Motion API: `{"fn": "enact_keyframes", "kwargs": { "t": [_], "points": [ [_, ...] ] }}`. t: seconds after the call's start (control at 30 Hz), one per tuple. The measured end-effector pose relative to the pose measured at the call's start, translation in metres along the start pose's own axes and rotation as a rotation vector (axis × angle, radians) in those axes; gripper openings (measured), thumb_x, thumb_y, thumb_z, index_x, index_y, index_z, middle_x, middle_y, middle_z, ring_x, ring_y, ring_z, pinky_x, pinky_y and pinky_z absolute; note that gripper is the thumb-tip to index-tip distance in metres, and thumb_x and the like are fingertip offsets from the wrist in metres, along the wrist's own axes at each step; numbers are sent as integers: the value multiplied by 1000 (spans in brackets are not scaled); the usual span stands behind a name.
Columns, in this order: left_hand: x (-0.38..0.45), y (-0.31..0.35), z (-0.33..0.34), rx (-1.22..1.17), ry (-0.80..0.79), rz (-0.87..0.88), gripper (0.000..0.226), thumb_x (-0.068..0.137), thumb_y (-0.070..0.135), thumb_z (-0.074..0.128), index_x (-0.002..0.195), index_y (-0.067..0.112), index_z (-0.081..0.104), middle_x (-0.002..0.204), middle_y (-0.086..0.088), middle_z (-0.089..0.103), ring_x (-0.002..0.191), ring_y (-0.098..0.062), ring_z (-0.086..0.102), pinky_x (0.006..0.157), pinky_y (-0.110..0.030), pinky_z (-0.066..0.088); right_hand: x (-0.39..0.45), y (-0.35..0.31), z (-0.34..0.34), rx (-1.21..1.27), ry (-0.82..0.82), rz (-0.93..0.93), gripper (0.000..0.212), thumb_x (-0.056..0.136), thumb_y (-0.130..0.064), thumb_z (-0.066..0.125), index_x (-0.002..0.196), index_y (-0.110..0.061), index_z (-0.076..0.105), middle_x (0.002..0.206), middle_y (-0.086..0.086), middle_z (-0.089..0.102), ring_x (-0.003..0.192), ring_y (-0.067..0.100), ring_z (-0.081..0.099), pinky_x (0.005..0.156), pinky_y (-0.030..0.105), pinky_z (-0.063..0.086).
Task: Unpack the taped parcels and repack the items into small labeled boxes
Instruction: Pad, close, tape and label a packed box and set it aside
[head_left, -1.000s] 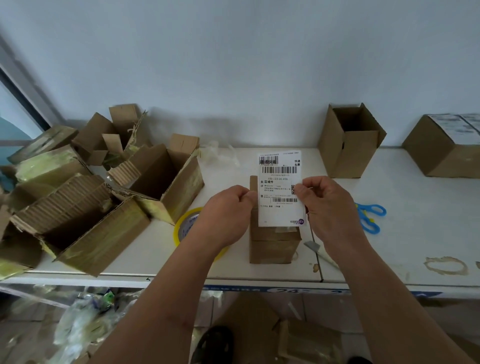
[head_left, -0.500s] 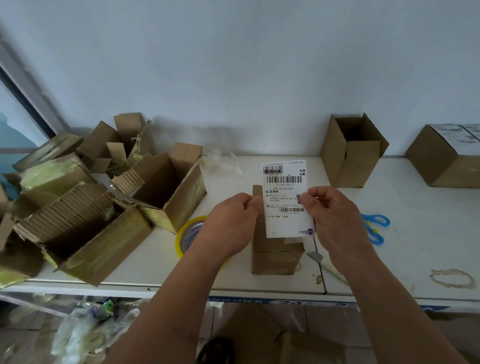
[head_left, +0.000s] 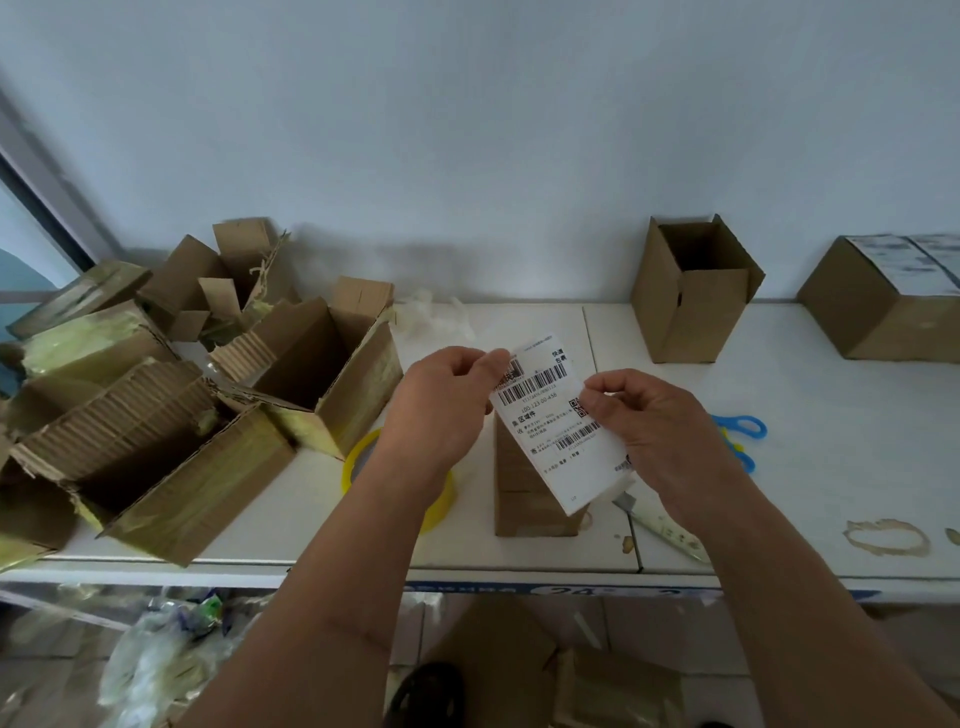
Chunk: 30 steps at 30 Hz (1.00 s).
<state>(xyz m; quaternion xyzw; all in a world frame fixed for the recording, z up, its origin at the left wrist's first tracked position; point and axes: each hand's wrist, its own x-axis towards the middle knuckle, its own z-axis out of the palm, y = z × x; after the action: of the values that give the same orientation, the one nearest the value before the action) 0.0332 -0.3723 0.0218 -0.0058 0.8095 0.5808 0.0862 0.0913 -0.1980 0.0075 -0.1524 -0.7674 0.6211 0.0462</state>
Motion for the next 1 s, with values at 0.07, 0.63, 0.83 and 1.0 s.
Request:
{"fn": "enact_keyframes", "kwargs": {
  "t": [0.07, 0.63, 0.83, 1.0],
  "points": [
    [0, 1, -1, -10, 4, -13, 22, 95, 39, 59, 87, 23, 71, 76, 7, 72, 62, -7, 58, 70, -32, 52, -1, 0, -1, -2, -1, 10, 7, 92, -22, 64, 88, -26, 67, 78, -11, 74, 68, 6, 72, 53, 17, 54],
    [3, 4, 9, -652, 169, -215, 12, 99, 15, 57, 96, 4, 62, 75, -8, 67, 55, -11, 61, 57, -24, 54, -8, 2, -5, 706, -218, 345, 48, 75, -36, 69, 117, -13, 65, 82, 2, 68, 62, 9, 54, 53, 20, 45],
    [-7, 8, 17, -773, 23, -235, 11, 98, 10, 58, 100, 0, 61, 95, -17, 72, 67, -17, 67, 60, -25, 57, -7, 2, 6, 687, -79, 313, 23, 90, -22, 65, 112, -15, 66, 89, 4, 71, 65, 9, 59, 53, 21, 49],
    [-11, 3, 12, -335, -143, -122, 10, 93, 14, 65, 93, 4, 66, 75, -7, 71, 64, -17, 64, 61, -28, 54, -1, 0, 2, 747, 124, 261, 7, 94, -22, 62, 93, -15, 64, 86, 3, 72, 65, 8, 60, 59, 24, 49]
  ]
}}
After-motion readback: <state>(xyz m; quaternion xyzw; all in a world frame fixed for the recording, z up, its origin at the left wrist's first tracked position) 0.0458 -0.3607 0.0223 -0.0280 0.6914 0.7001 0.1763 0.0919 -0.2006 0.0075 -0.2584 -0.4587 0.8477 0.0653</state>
